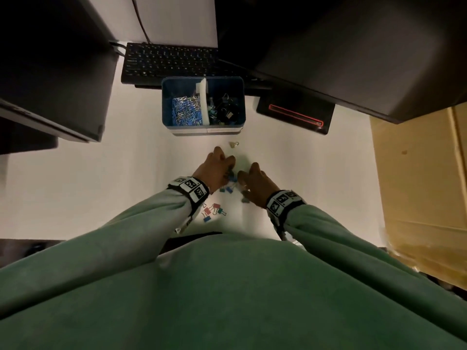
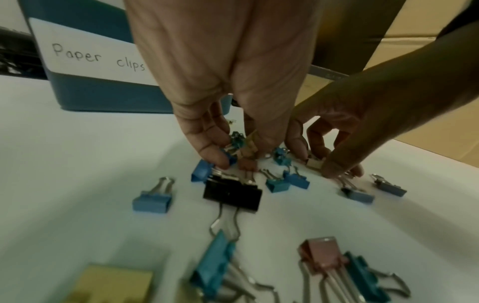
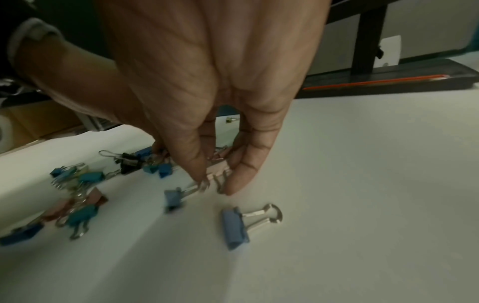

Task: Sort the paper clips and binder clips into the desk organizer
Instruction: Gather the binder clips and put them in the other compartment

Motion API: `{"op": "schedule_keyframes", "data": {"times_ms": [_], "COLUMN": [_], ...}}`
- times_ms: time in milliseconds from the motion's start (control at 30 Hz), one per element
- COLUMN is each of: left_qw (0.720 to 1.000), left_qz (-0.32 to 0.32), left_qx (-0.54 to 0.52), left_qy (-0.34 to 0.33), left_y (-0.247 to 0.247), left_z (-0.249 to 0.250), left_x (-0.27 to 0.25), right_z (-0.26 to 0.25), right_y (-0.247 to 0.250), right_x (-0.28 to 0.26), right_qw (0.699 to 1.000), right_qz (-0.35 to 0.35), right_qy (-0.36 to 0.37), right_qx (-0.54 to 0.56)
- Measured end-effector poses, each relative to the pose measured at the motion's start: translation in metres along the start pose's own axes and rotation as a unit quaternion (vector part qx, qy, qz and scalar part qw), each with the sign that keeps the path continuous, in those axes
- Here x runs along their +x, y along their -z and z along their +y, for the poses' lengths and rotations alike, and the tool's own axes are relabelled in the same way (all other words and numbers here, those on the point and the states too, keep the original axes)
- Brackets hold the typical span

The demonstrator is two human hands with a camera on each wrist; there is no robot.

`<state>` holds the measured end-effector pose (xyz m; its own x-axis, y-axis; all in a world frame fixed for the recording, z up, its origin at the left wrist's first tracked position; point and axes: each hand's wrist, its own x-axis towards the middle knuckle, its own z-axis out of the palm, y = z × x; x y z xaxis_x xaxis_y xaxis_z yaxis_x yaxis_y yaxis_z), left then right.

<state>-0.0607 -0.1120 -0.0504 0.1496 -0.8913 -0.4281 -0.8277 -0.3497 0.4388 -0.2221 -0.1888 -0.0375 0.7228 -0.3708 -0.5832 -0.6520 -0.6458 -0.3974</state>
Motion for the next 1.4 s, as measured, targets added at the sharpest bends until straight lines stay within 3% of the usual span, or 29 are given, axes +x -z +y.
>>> {"op": "schedule_keyframes", "data": {"times_ms": [100,233,333,433,533,633,733,833,867,933,1000,1067,1133,1266,1400], "left_qw": [0.999,0.994,0.983,0.964,0.947,0.959,0.964,0.961,0.969,0.986,0.977,0.963,0.966,0.989,0.996], "left_qz": [-0.002,0.01,0.045,0.123,0.199,0.195,0.179,0.207,0.182,0.072,-0.055,-0.118,-0.116,-0.029,0.013], "left_qx": [-0.033,-0.095,-0.164,-0.229,-0.251,-0.202,-0.191,-0.178,-0.157,-0.088,-0.037,-0.036,-0.055,-0.048,-0.02], "left_qy": [-0.007,0.049,0.069,0.043,0.034,0.031,0.041,0.035,0.053,0.121,0.203,0.241,0.223,0.134,0.082], "left_y": [0.006,0.014,0.034,0.075,0.118,0.138,0.138,0.124,0.115,0.091,0.063,0.04,0.02,-0.004,-0.011], "left_z": [-0.004,-0.015,-0.014,0.002,0.014,0.016,0.006,-0.011,-0.019,-0.037,-0.058,-0.069,-0.066,-0.039,-0.025], "left_x": [0.0,-0.006,-0.016,-0.013,0.012,0.035,0.028,-0.009,-0.025,-0.058,-0.086,-0.104,-0.107,-0.086,-0.062], "right_z": [0.006,0.017,0.012,-0.011,-0.038,-0.055,-0.058,-0.047,-0.04,-0.017,0.008,0.022,0.02,-0.006,-0.034], "right_y": [0.006,0.013,0.034,0.08,0.128,0.15,0.147,0.126,0.114,0.084,0.052,0.027,0.011,0.006,0.015], "right_x": [0.002,0.004,0.005,0.01,0.032,0.058,0.061,0.034,0.022,-0.001,-0.023,-0.038,-0.042,-0.022,0.013], "right_qw": [0.998,0.98,0.937,0.89,0.888,0.914,0.952,0.962,0.97,0.991,0.993,0.98,0.98,0.993,0.999], "right_qz": [0.021,0.057,0.102,0.166,0.238,0.287,0.239,0.222,0.201,0.106,-0.02,-0.098,-0.11,-0.057,-0.029], "right_qy": [-0.005,-0.016,-0.031,0.026,0.071,0.036,0.006,0.034,0.033,-0.017,-0.111,-0.173,-0.163,-0.09,-0.04], "right_qx": [0.059,0.188,0.332,0.424,0.386,0.284,0.192,0.152,0.134,0.073,0.015,0.003,0.017,0.045,0.016]}}
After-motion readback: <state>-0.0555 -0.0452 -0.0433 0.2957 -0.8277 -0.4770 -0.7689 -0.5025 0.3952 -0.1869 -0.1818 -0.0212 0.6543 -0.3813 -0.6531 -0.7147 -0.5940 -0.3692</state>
